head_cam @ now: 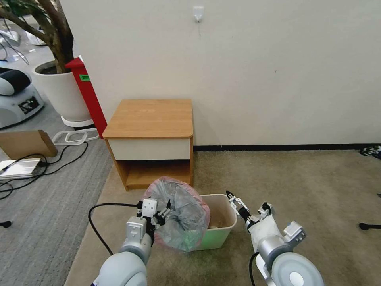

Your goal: Pick up the garbage bag from the table and place it over the trash can.

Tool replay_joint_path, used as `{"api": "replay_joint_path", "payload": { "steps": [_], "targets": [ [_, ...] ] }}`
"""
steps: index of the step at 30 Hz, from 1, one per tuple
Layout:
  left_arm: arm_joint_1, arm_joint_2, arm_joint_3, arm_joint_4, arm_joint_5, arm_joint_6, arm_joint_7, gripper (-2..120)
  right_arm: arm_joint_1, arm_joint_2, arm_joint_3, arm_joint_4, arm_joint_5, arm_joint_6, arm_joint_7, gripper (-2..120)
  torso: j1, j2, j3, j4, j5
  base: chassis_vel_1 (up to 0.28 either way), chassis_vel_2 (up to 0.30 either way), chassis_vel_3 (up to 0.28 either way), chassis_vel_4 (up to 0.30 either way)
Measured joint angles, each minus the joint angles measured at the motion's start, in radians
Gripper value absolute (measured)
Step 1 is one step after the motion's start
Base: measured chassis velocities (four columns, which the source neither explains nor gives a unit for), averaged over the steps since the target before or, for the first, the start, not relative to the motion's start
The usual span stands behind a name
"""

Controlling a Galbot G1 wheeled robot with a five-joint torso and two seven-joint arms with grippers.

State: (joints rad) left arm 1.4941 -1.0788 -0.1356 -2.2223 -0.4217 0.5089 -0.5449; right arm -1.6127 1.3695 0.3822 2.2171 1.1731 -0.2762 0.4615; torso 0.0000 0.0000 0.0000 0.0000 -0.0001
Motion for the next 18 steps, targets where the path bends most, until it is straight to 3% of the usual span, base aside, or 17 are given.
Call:
{"api": "replay_joint_path", "payload": {
  "steps": [18],
  "targets": [
    [-0.065,-0.027,0.094,0.097,-0.013,0.007,0.003,73,0.000,-0.006,0.014,-0.009,-0.003,0.006,-0.003,100,0.000,0.000,0.000,0.0000,0.0001,0.000,0.000,0.000,0.000]
  ]
}}
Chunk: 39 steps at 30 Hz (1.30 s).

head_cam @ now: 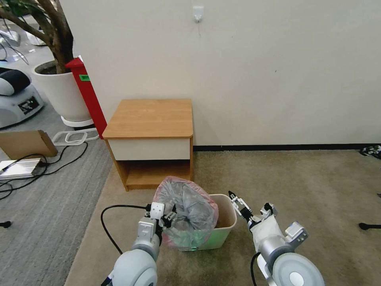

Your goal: Pick up the garbage bag from the table and place it over the trash can.

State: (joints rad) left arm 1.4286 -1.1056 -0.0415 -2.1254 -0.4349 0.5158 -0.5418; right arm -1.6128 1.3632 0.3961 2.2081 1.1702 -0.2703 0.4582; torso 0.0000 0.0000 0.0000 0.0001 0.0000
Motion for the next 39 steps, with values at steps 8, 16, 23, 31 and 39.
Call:
{"api": "replay_joint_path", "payload": {
  "steps": [8,16,23,31,39],
  "targets": [
    [-0.055,-0.009,0.031,0.056,-0.010,0.023,-0.008,72,-0.007,0.000,0.011,-0.001,0.002,0.003,-0.002,100,0.000,0.000,0.000,0.0000,0.0000,0.000,0.000,0.000,0.000],
    [-0.111,-0.022,0.067,0.047,-0.119,0.104,-0.107,72,-0.019,-0.004,0.016,0.007,0.003,0.004,-0.003,100,0.000,0.000,0.000,-0.0002,0.0000,0.000,0.000,0.000,0.000],
    [-0.139,-0.023,0.067,0.020,-0.284,0.206,-0.246,72,-0.026,-0.011,0.020,0.007,0.003,0.006,-0.003,100,0.000,0.000,0.000,-0.0001,0.0000,0.000,0.000,0.000,0.000],
    [-0.164,-0.044,0.064,0.042,-0.329,0.217,-0.271,71,-0.035,-0.016,0.021,0.011,0.003,0.009,-0.003,100,0.000,0.000,0.000,-0.0001,0.0000,0.000,0.000,0.000,0.000],
    [-0.201,-0.074,0.063,0.075,-0.442,0.221,-0.343,62,-0.040,-0.023,0.017,0.023,-0.002,0.018,-0.002,100,0.000,0.000,0.000,-0.0001,0.0000,0.000,0.000,0.000,0.000]
  ]
}}
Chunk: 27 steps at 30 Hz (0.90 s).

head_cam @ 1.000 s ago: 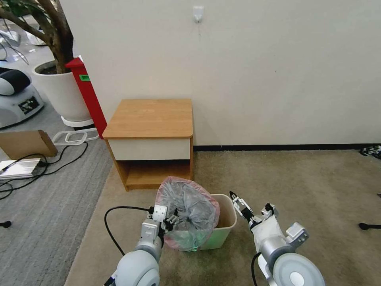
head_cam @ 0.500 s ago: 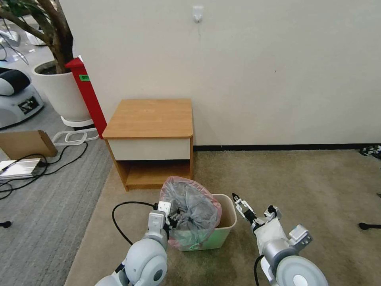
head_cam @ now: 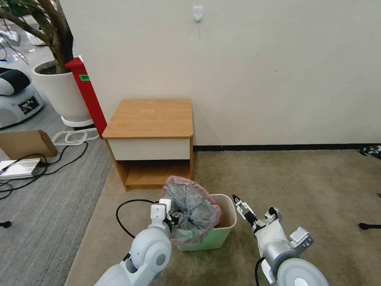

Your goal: Pick up the garbage bag from the table and place it over the trash can.

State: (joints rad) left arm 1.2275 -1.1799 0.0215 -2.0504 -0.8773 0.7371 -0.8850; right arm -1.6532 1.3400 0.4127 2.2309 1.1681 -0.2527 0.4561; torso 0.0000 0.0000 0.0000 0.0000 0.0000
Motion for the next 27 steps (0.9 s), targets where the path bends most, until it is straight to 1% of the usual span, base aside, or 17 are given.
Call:
{"api": "replay_joint_path", "payload": {
  "steps": [1,2,6,7,11,12,15,16,17,19,20,21,22,24,25,26,27],
  "targets": [
    [0.000,0.001,-0.001,0.002,-0.014,0.001,-0.006,55,0.002,-0.003,0.001,0.002,0.001,0.001,0.001,100,0.000,0.000,0.000,0.0000,-0.0001,0.000,0.000,0.000,0.000],
    [0.000,0.001,-0.001,0.002,-0.014,0.001,-0.006,55,0.002,-0.003,0.001,0.002,0.001,0.001,0.001,100,0.000,0.000,0.000,0.0000,-0.0001,0.000,0.000,0.000,0.000],
    [0.000,0.003,-0.005,0.009,-0.064,0.001,-0.026,37,0.013,-0.007,-0.001,0.005,0.004,0.003,0.003,100,0.000,0.000,0.000,0.0000,-0.0001,0.000,0.000,0.000,0.000],
    [0.000,0.003,-0.005,0.009,-0.064,0.001,-0.026,37,0.013,-0.007,-0.001,0.005,0.004,0.003,0.003,100,0.000,0.000,0.000,0.0000,-0.0001,0.000,0.000,0.000,0.000],
    [0.000,0.012,-0.010,0.011,-0.074,0.000,-0.027,19,0.024,-0.008,-0.005,0.009,0.004,0.004,0.004,100,0.000,0.000,0.000,0.0000,0.0000,0.000,0.000,0.000,0.000],
    [0.000,0.012,-0.010,0.011,-0.074,0.000,-0.027,19,0.024,-0.008,-0.005,0.009,0.004,0.004,0.004,100,0.000,0.000,0.000,0.0000,0.0000,0.000,0.000,0.000,0.000],
    [0.004,0.015,-0.013,0.007,-0.080,-0.008,-0.020,8,0.030,-0.008,-0.007,0.013,0.004,0.004,0.005,100,0.000,0.000,0.000,0.0000,-0.0003,0.000,0.000,0.000,0.000],
    [0.008,0.017,-0.014,0.005,-0.080,-0.023,-0.009,5,0.033,-0.009,-0.008,0.014,0.004,0.004,0.005,100,0.000,0.000,0.000,0.0000,-0.0002,0.000,0.000,0.000,0.000],
    [0.008,0.017,-0.014,0.005,-0.080,-0.023,-0.009,5,0.033,-0.009,-0.008,0.014,0.004,0.004,0.005,100,0.000,0.000,0.000,0.0000,-0.0002,0.000,0.000,0.000,0.000],
    [0.017,0.020,-0.017,-0.001,-0.073,-0.064,0.021,4,0.038,-0.011,-0.012,0.019,0.003,0.003,0.005,100,0.000,0.000,0.000,0.0000,-0.0003,0.000,0.000,0.000,0.000],
    [0.026,0.024,-0.019,-0.004,-0.063,-0.099,0.048,4,0.041,-0.013,-0.016,0.023,0.000,0.000,0.005,100,0.000,0.000,0.000,0.0000,-0.0001,0.000,0.000,0.000,0.000],
    [0.040,0.028,-0.023,-0.007,-0.042,-0.148,0.090,4,0.046,-0.017,-0.023,0.031,-0.007,-0.007,0.005,100,0.000,0.000,0.000,0.0000,0.0000,0.000,0.000,0.000,0.000],
    [0.040,0.028,-0.023,-0.007,-0.042,-0.148,0.090,4,0.046,-0.017,-0.023,0.031,-0.007,-0.007,0.005,100,0.000,0.000,0.000,0.0000,0.0000,0.000,0.000,0.000,0.000],
    [0.063,0.035,-0.034,-0.010,-0.009,-0.206,0.147,4,0.051,-0.026,-0.038,0.048,-0.027,-0.016,0.004,100,0.000,0.000,0.000,0.0000,0.0000,0.000,0.000,0.000,0.000],
    [0.083,0.039,-0.042,-0.015,0.012,-0.253,0.196,4,0.055,-0.038,-0.056,0.072,-0.044,-0.032,0.003,100,0.000,0.000,0.000,0.0003,0.0000,0.000,0.000,0.000,0.000],
    [0.083,0.039,-0.042,-0.015,0.012,-0.253,0.196,4,0.055,-0.038,-0.056,0.072,-0.044,-0.032,0.003,100,0.000,0.000,0.000,0.0003,0.0000,0.000,0.000,0.000,0.000],
    [0.094,0.042,-0.049,-0.018,0.024,-0.280,0.227,4,0.056,-0.048,-0.069,0.091,-0.054,-0.052,0.002,100,0.000,0.000,0.000,0.0002,-0.0001,0.000,0.000,0.000,0.000]
  ]
}}
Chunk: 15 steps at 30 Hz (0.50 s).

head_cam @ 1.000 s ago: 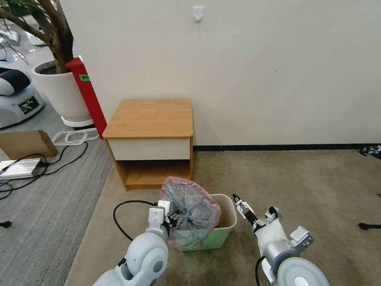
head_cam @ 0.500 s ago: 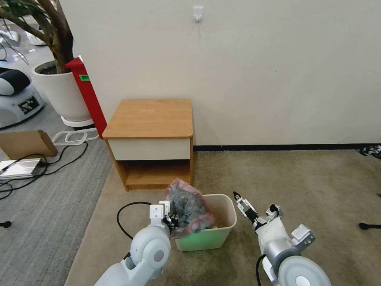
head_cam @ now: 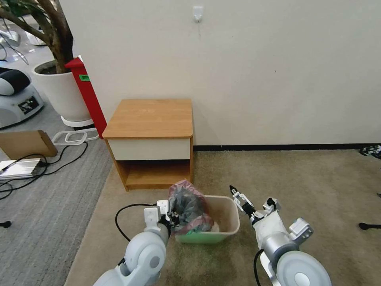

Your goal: Pick up the garbage bag from the table and place it over the trash can.

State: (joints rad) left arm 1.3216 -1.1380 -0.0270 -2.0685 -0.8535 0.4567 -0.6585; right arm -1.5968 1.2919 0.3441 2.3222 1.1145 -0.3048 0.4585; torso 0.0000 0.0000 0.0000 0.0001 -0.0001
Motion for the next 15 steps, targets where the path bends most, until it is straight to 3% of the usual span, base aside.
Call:
{"api": "replay_joint_path", "payload": {
  "steps": [8,15],
  "targets": [
    [0.005,0.010,-0.021,-0.027,0.012,-0.057,0.075,4,0.021,-0.067,-0.053,0.062,-0.128,-0.093,-0.091,100,0.000,0.000,0.000,-0.0002,0.0000,0.000,0.000,0.000,0.000],
    [0.009,0.029,-0.031,-0.065,-0.018,-0.080,0.121,4,0.107,-0.095,-0.123,-0.003,-0.320,-0.105,-0.168,100,0.000,0.000,0.000,-0.0001,0.0002,0.000,0.000,0.000,0.000]
  ]
}}
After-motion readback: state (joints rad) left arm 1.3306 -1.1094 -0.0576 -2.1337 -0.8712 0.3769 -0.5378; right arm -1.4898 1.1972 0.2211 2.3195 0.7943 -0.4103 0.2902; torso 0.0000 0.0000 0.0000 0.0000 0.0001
